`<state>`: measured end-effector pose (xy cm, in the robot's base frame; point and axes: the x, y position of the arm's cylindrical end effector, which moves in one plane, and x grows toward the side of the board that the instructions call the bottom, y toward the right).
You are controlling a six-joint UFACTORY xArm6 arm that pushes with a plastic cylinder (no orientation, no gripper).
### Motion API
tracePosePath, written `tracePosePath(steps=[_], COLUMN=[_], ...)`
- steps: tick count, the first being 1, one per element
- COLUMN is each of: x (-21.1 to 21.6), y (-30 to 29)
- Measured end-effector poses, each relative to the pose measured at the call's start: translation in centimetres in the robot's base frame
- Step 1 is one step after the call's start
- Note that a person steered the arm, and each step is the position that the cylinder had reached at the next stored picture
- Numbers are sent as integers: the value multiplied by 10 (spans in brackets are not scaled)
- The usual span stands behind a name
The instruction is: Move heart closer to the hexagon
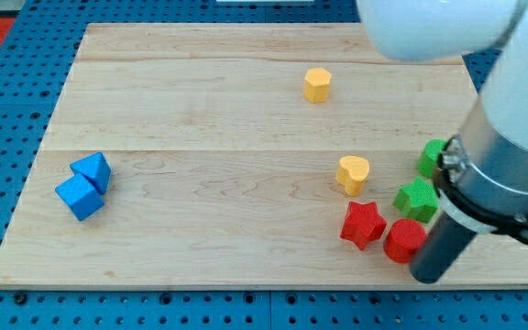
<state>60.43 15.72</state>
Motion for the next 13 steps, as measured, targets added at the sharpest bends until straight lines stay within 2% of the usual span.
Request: tracePosePath(steps=[1, 3, 4, 5, 6, 8, 9, 10, 11, 12, 13], x=[-22, -54, -63, -91, -129, -187, -156, -135, -173, -192, -229], y=[6, -58, -48, -56, -91, -95, -115, -97, -45, -28, -50])
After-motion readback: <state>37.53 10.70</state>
